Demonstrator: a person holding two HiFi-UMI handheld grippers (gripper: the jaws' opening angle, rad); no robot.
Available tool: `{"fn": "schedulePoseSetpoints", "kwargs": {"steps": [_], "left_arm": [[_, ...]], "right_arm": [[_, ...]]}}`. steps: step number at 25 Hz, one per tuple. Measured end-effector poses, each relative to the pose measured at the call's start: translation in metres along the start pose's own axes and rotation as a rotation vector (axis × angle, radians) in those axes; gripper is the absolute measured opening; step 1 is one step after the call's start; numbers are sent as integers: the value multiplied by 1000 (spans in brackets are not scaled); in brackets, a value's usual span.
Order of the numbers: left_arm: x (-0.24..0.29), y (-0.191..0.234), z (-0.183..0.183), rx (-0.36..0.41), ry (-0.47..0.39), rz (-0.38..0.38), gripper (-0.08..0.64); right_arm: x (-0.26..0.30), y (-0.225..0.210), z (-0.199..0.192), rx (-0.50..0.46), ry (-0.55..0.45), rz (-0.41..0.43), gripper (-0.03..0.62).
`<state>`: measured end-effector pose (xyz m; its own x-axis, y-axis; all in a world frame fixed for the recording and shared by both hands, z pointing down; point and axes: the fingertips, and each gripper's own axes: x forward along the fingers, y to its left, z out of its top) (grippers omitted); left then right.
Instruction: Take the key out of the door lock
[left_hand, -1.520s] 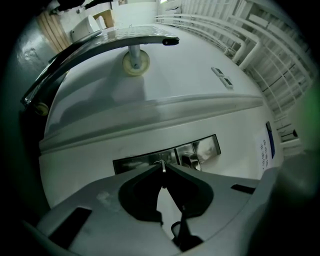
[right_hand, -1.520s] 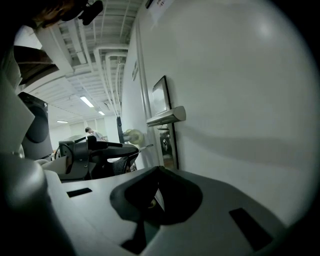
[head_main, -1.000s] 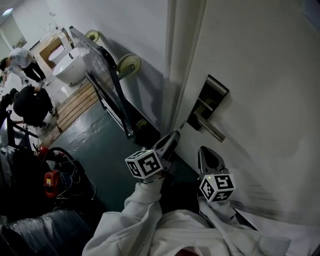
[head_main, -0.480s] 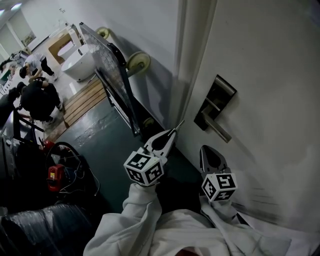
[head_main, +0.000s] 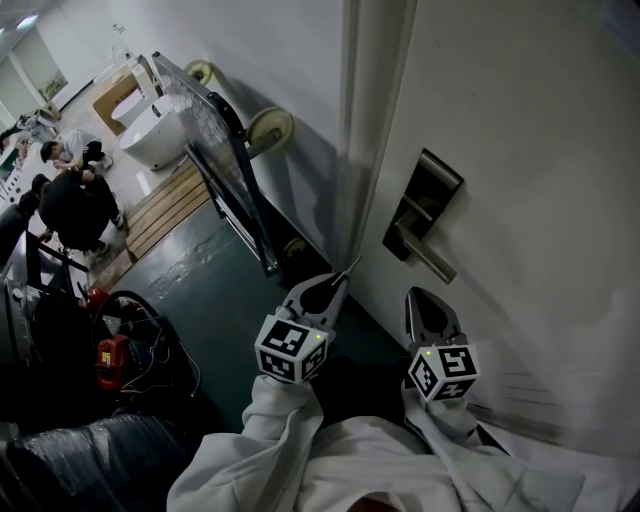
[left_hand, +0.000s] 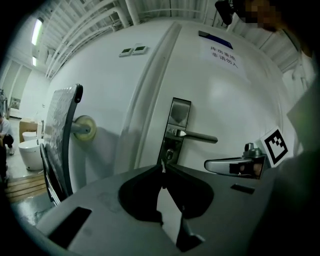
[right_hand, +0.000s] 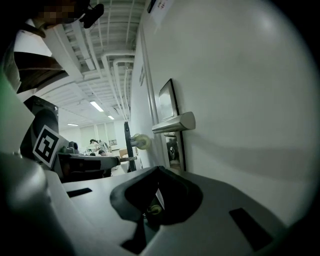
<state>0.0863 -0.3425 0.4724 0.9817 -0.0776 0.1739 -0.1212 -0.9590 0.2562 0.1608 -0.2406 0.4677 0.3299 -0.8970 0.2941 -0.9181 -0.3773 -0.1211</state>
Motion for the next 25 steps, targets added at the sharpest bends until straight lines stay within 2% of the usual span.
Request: {"fn": "schedulePoseSetpoints", "kwargs": {"steps": [7, 25], "left_arm": [[2, -6, 0, 24, 13, -10, 26], [7, -8, -2, 6, 10, 2, 26]], "right_arm": [[-2, -10, 6, -4, -15, -21, 51], [2, -12, 3, -17, 7, 1, 51]]}}
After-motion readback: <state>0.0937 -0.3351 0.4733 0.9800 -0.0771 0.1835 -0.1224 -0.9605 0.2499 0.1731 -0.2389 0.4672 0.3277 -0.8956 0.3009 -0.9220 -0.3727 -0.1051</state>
